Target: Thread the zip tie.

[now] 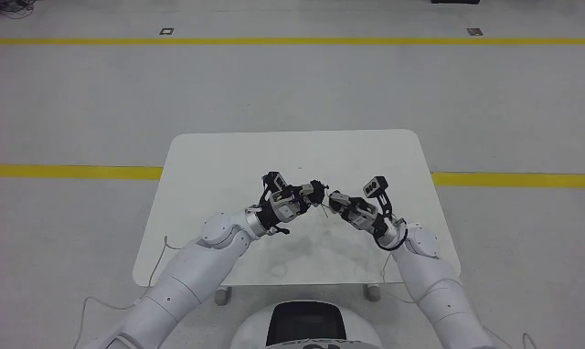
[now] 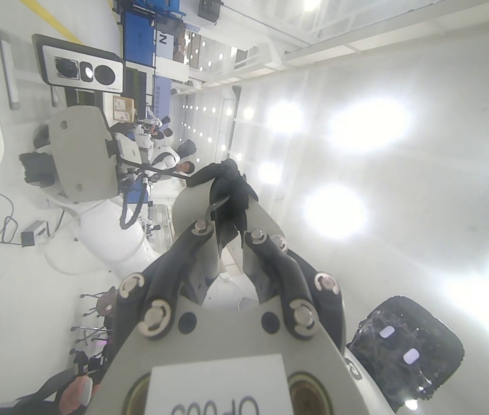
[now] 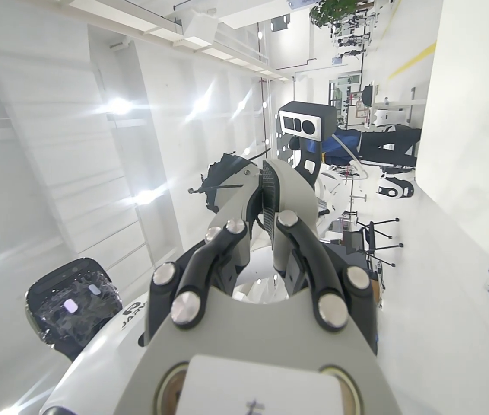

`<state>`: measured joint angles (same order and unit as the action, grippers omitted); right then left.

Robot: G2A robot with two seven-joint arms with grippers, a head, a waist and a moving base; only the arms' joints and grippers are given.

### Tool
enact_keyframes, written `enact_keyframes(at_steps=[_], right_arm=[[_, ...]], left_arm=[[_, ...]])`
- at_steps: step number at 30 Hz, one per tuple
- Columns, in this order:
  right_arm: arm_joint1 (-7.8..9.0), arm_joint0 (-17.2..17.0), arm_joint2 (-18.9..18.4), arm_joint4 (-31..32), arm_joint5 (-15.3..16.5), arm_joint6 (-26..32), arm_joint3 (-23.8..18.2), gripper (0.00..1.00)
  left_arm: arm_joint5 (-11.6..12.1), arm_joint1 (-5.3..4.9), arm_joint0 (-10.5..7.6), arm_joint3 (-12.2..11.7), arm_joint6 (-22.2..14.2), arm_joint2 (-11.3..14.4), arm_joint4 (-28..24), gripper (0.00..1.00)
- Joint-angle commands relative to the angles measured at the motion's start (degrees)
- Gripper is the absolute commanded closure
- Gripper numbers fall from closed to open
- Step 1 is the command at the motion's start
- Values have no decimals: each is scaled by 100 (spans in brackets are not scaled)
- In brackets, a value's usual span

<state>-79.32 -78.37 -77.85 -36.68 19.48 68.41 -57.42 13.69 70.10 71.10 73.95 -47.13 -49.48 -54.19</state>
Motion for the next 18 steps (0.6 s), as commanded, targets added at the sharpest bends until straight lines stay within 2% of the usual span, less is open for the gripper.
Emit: enact_keyframes(at_steps=[1,18], right_arm=[[0,-12,-3,39,0,-22,-23,100],[-1,-103,0,511,0,-189,-213,100]], left_arm=[[0,0,0,0,0,0,0,100],[0,0,0,0,0,0,0,100]])
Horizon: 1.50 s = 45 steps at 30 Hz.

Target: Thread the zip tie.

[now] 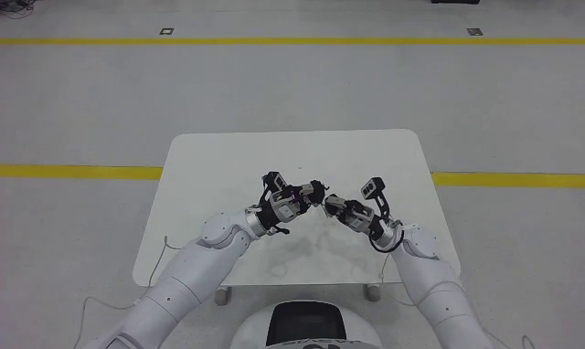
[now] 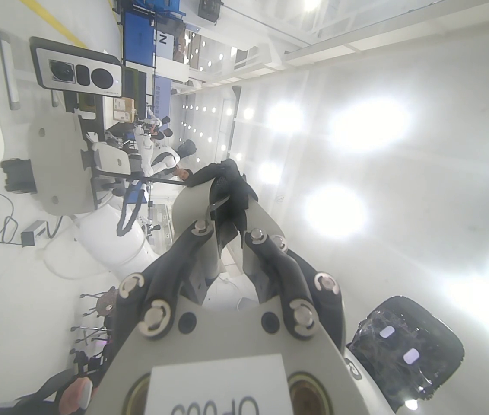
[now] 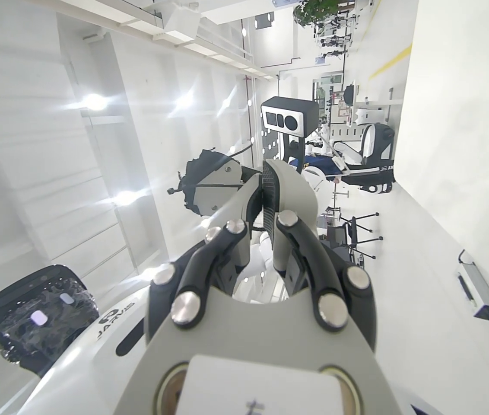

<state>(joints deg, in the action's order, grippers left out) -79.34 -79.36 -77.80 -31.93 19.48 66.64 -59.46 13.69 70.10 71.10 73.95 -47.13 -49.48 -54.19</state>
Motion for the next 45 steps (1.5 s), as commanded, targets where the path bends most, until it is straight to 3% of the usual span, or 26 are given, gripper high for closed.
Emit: enact_keyframes(at_steps=[1,35,45], right_arm=[[2,-10,-7,76,0,-31,-24,100],[-14,-119,-82,742,0,-327,-188,100],[45,-248,-454,438,0,-185,-178,100]], left_arm=[[0,0,0,0,0,0,0,100],[0,0,0,0,0,0,0,100],[0,0,0,0,0,0,0,100]])
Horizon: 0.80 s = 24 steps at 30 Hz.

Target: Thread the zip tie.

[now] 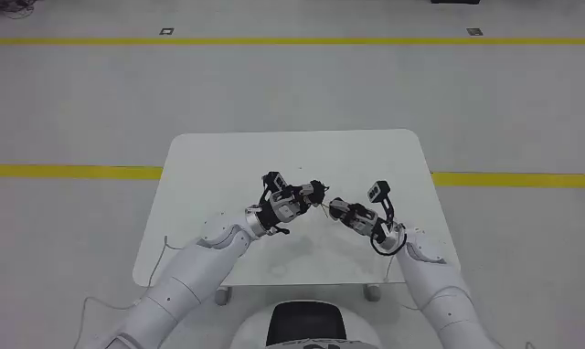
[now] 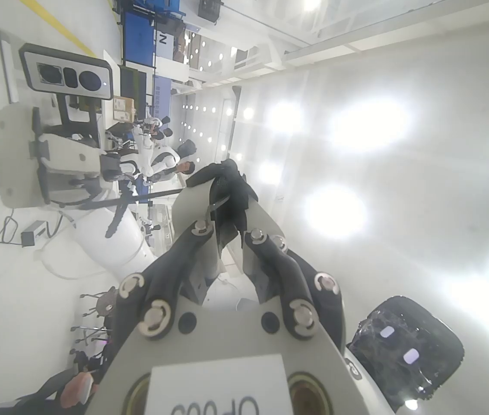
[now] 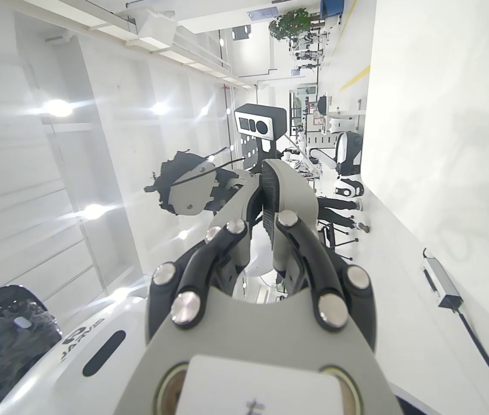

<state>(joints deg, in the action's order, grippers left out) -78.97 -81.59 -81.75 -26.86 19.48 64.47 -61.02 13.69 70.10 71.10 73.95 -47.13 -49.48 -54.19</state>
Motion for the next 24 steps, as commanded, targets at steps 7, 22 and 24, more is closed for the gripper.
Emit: enact_keyframes(at_steps=[7,22,24], right_arm=[[11,-81,-184,-375,0,91,-68,0],[164,-966,-1131,147,0,-690,-1541,0],[167,-1075,-1226,137,0,-626,-1675,0]], left_arm=[[0,0,0,0,0,0,0,100],[-562,11,233,285,669,29,-22,100],[-551,23,183,231,581,34,-37,100]])
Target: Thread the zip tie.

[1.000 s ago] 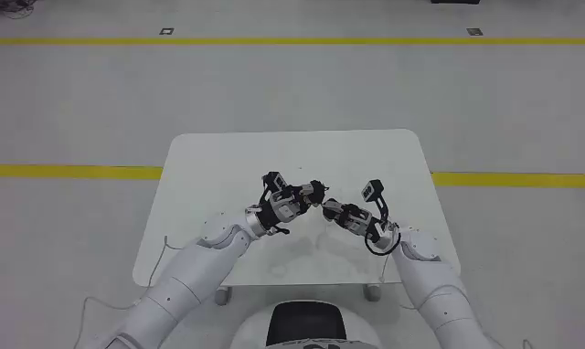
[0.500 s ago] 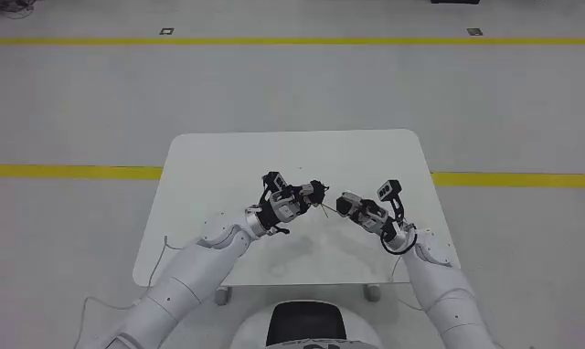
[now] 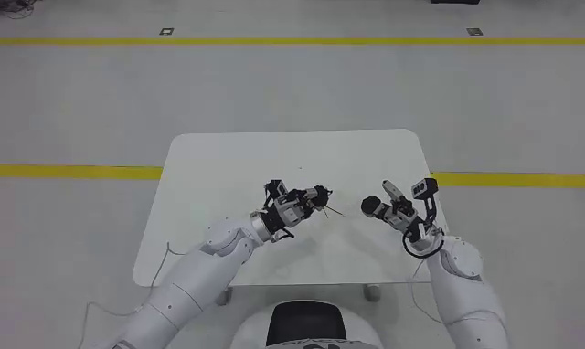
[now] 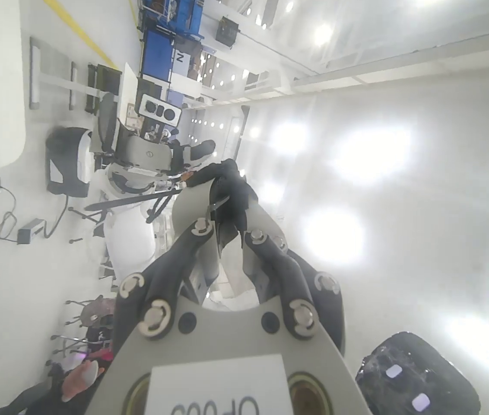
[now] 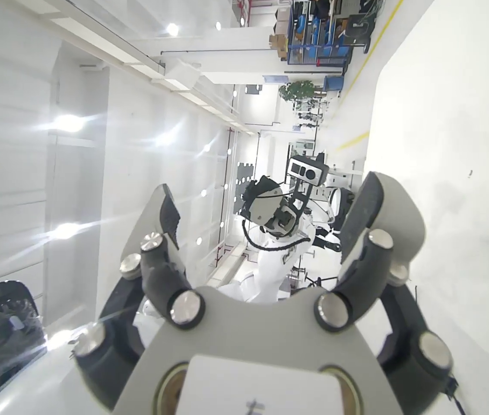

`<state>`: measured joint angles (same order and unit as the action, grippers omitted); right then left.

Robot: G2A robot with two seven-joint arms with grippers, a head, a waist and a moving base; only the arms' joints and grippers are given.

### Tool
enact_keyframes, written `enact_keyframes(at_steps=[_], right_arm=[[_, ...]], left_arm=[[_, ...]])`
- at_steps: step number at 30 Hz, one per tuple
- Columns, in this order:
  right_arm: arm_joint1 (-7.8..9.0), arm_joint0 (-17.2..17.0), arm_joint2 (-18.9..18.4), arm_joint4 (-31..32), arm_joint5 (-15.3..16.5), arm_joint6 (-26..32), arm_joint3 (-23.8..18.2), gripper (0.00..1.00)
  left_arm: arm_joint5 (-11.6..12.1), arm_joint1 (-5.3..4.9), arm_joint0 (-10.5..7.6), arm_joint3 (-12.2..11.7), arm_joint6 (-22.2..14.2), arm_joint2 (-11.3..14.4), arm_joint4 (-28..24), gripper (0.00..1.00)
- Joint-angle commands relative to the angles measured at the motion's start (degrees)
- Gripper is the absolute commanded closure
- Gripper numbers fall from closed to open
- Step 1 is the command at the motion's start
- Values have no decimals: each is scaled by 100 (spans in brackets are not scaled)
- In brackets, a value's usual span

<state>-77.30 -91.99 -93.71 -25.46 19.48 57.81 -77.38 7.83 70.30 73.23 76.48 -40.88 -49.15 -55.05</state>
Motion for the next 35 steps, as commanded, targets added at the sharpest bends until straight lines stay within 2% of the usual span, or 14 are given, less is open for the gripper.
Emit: enact_keyframes(at_steps=[1,6,9,13,15,35], right_arm=[[-1,-63,-57,-19,0,-2,-40,0],[-1,-63,-57,-19,0,-2,-40,0],[-1,-63,-57,-19,0,-2,-40,0],[-1,-63,-57,-19,0,-2,-40,0],[-1,-63,-57,-19,0,-2,-40,0],[-1,-63,-57,-19,0,-2,-40,0]], left_arm=[[35,2,-30,-23,-43,1,49,100],[35,2,-30,-23,-43,1,49,100],[-136,18,16,55,-52,-35,-307,100],[-403,38,40,69,-405,-110,-931,100],[-365,40,9,47,-552,-129,-929,100],[-365,40,9,47,-552,-129,-929,100]])
